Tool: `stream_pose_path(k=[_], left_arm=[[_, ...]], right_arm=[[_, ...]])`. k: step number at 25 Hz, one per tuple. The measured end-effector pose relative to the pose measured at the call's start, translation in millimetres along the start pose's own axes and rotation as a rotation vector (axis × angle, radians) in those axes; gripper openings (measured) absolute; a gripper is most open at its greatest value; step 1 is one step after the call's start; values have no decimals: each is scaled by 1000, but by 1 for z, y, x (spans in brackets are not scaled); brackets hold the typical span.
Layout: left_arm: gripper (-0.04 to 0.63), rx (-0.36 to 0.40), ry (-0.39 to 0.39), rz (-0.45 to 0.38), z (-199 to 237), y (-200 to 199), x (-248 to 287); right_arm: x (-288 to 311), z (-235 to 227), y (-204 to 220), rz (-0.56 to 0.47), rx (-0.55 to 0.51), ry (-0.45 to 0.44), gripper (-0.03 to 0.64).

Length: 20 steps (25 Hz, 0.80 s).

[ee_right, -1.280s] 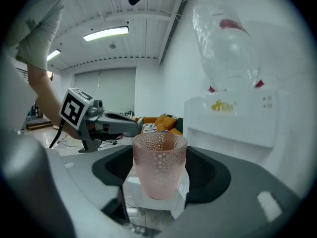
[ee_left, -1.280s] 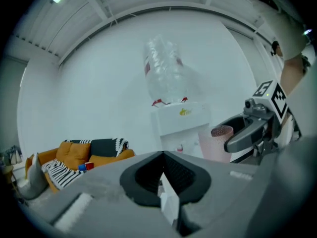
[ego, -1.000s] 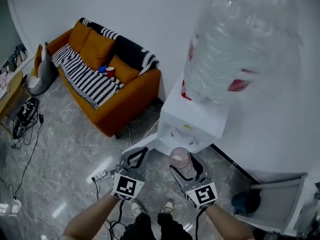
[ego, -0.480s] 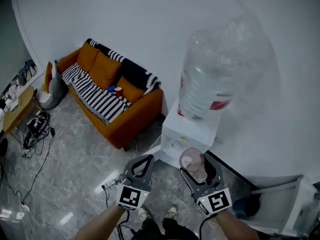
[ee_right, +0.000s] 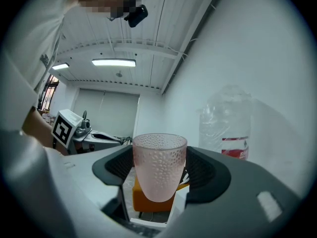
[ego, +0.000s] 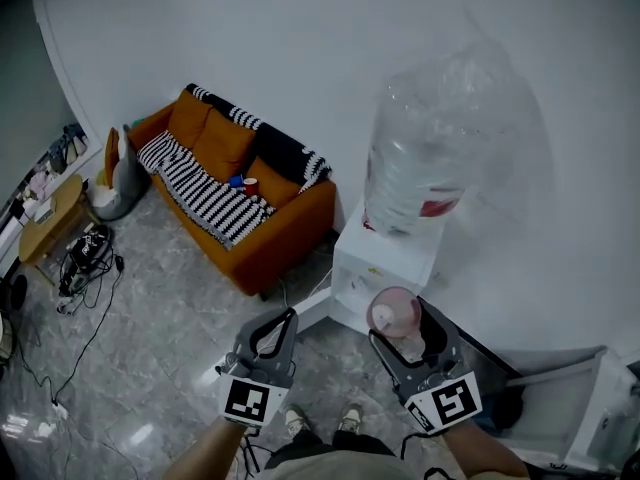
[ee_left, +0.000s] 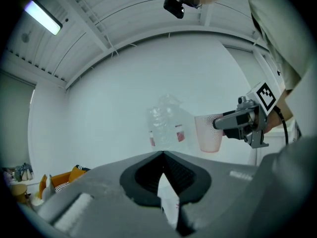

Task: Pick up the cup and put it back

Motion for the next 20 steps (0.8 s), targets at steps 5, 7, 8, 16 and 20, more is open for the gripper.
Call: stream_pose_path(k=[5,7,8,16,20], left_arm=[[2,12,-5,2,-2,-13,-20],[2,12,0,3,-1,-13,-21],[2,10,0,4,-1,-13,-21],[2,-9,-17,2,14,-14,-9],[2,-6,-18,-4,21,-16,5]], right_arm=[[-5,16,-14,-10,9,-24,336],[-3,19,-16,-11,-4,-31,336],[-2,20,-16,-12,-8,-34,336],[22,4,-10,-11,4,-18,336],[40,-10,0,6,-6,10,336]])
Point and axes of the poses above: the fingertips, and each gripper's own axes: x forward along the fingers, z to its left, y out of its underside, the point moved 7 cm from there along -x, backward along the fingers, and after that the axes turned 4 degrees about -y, right-handed, at the moved point
